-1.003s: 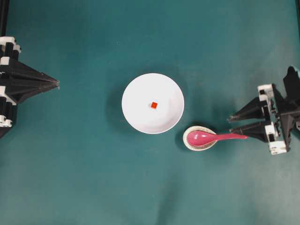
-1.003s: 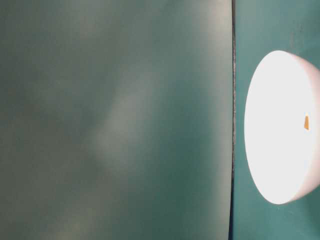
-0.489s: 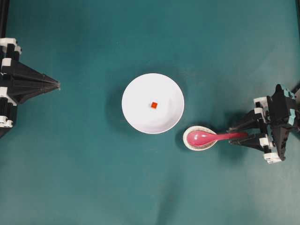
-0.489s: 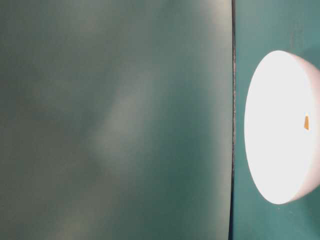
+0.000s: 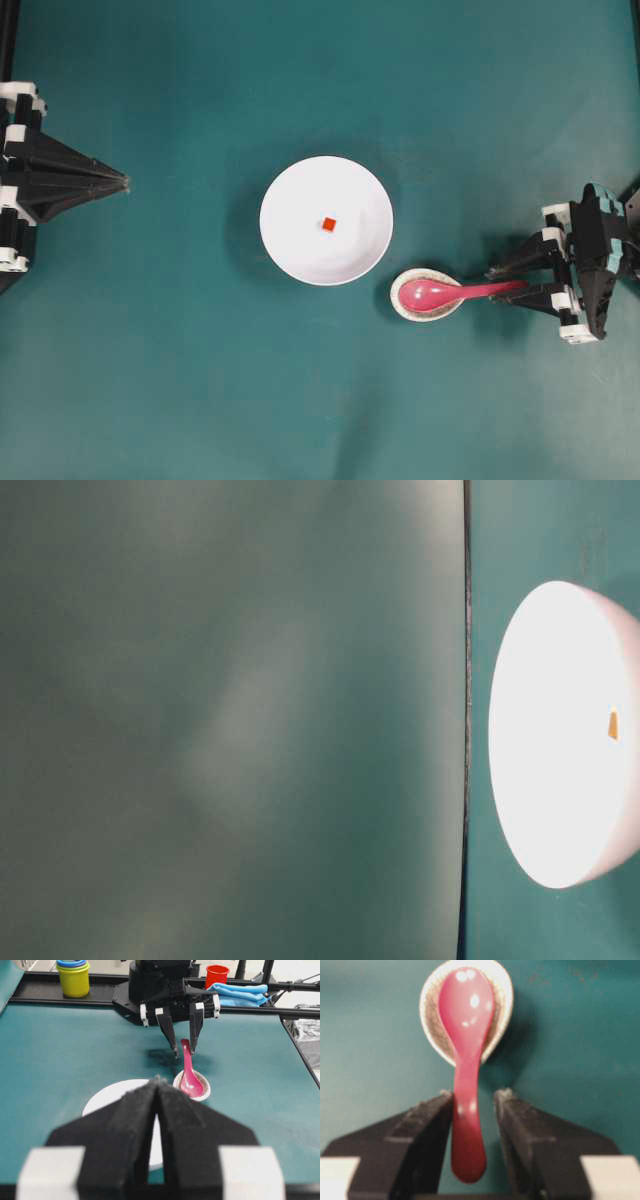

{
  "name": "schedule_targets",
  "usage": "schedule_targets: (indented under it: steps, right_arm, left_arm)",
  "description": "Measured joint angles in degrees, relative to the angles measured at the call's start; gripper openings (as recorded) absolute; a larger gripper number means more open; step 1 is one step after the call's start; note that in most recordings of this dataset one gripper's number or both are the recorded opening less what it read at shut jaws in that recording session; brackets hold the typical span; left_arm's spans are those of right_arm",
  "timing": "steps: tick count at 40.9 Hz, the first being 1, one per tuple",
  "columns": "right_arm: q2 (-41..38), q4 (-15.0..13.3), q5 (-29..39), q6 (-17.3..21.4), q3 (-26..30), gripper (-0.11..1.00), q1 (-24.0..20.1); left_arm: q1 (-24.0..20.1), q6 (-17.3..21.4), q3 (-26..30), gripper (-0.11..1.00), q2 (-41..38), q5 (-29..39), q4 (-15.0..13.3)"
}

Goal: Grip the spoon and scoop the red block from the bowl with right arm.
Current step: 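Lift the pink spoon with the right gripper and swing it over the bowl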

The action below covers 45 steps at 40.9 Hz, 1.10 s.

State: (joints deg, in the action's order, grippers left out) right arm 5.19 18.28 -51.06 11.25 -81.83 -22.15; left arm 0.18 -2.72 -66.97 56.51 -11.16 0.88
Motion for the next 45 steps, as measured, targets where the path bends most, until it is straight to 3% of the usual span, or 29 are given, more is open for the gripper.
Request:
schedule_targets:
  steps: [6, 16, 30, 36, 45]
  right_arm:
    - [0.00, 0.35, 0.62, -0.35, 0.09, 0.42, 0.00]
    - [-0.09, 0.70, 0.70, -3.87, 0.88, 0.27, -0.09]
    - [1.05, 0.79, 1.85, -5.19, 4.66, 0.25, 0.00]
    - [5.19, 0.70, 6.86, -6.42, 7.82, 0.23, 0.97]
    - [14.24, 0.79, 22.50, -11.69, 13.80, 0.23, 4.92]
  left_arm:
    - [0.00, 0.00, 0.00, 0.00, 0.00, 0.35, 0.00]
    - [0.00, 0.00, 0.00, 0.00, -0.09, 0.79, 0.00]
    - [0.00, 0.09, 0.00, 0.00, 0.00, 0.79, -0.09]
    - [0.00, 0.00, 0.00, 0.00, 0.00, 0.79, 0.00]
    - [0.00, 0.09, 0.00, 0.00, 0.00, 0.79, 0.00]
